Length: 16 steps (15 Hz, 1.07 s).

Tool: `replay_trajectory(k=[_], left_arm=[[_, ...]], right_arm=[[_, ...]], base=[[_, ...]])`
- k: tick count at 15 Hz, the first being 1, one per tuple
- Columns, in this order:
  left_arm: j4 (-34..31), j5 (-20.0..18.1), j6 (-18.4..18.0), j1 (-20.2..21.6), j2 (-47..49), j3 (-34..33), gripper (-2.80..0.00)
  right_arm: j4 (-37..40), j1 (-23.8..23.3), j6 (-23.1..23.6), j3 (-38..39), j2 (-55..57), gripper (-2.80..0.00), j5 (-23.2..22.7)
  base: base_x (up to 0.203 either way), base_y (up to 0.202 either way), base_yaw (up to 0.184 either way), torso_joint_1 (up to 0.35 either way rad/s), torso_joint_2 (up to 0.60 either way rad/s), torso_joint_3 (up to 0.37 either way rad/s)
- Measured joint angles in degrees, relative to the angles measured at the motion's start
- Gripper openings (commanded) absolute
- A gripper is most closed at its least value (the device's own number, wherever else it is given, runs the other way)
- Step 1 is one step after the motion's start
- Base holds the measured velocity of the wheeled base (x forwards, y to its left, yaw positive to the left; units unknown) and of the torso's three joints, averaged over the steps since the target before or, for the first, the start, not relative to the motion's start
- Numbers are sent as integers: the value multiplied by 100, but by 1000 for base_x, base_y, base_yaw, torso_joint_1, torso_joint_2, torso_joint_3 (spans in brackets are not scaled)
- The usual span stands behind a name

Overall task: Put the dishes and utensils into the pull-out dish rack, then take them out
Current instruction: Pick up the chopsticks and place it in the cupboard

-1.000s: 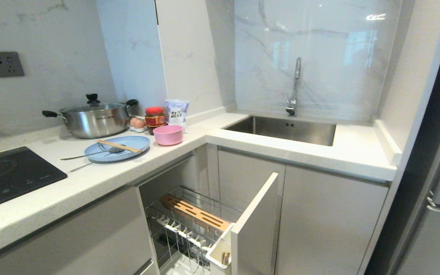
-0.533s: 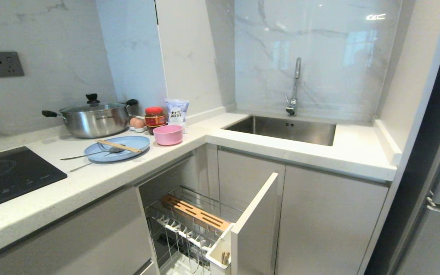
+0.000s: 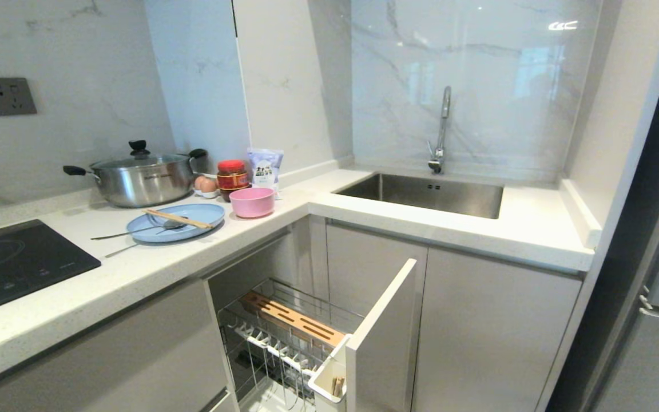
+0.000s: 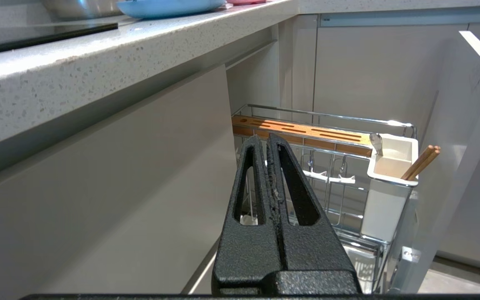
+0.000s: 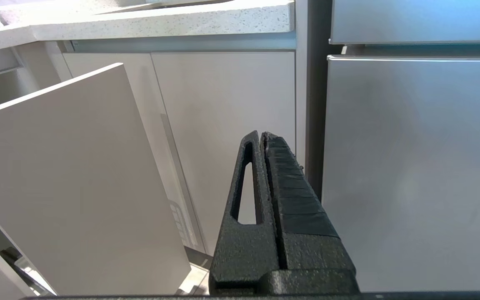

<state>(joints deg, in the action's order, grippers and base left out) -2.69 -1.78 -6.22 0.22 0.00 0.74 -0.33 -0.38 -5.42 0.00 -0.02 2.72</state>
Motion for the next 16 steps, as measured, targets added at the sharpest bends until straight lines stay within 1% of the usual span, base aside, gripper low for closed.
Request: replay_trajectory(k=[16], left_arm=[[-2, 13, 25, 0, 0, -1, -280]], right_arm=[[0, 0, 0, 0, 0, -280, -2]], base=[[0, 0, 0, 0, 0, 0]])
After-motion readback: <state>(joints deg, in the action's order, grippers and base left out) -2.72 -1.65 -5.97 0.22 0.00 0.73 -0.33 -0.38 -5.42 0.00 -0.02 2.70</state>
